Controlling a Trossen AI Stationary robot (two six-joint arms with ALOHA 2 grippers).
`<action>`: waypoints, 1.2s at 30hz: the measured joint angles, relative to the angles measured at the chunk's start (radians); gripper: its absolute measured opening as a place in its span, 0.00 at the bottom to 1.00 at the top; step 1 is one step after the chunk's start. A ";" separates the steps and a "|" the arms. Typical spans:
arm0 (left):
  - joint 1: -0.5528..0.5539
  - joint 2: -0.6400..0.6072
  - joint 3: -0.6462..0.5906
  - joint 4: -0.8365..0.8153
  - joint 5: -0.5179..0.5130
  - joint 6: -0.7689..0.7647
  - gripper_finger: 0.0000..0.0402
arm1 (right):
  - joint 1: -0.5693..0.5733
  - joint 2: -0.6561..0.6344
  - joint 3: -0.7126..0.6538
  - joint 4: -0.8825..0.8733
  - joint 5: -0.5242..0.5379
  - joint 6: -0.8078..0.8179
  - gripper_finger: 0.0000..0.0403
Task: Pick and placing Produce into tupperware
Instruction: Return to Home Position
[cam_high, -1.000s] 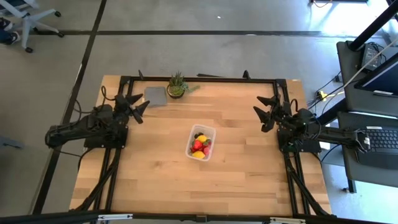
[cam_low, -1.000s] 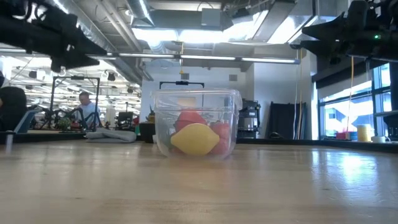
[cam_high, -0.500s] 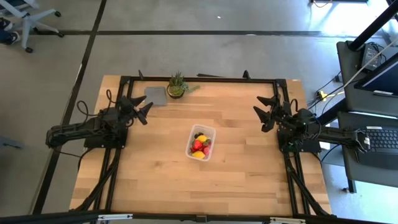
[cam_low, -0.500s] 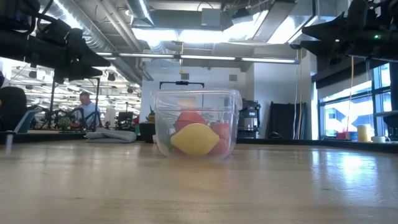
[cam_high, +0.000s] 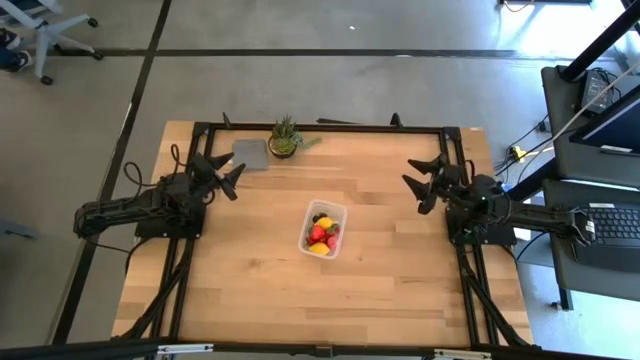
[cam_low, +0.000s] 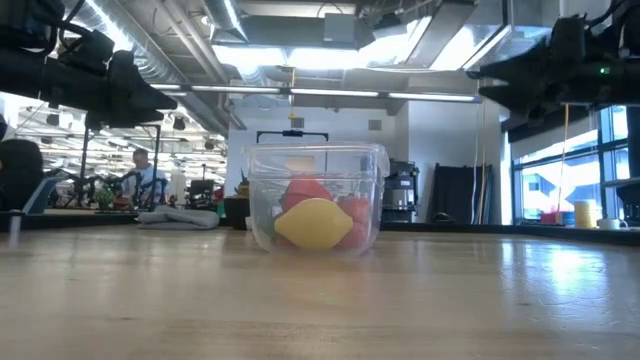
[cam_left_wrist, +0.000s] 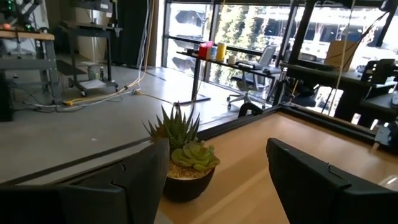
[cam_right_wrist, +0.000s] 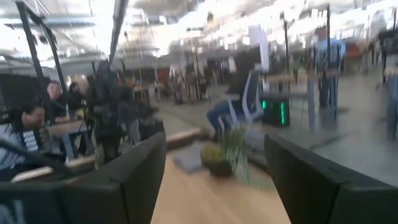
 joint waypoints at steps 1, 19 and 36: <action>0.000 0.000 0.000 0.000 0.000 0.013 0.65 | 0.000 0.000 0.000 -0.027 0.000 0.014 0.67; 0.000 0.000 0.000 -0.001 0.000 0.028 0.65 | 0.000 0.001 0.000 -0.399 -0.001 0.016 0.67; 0.000 0.000 0.000 -0.001 0.000 0.028 0.65 | 0.000 0.001 0.000 -0.403 -0.001 0.013 0.67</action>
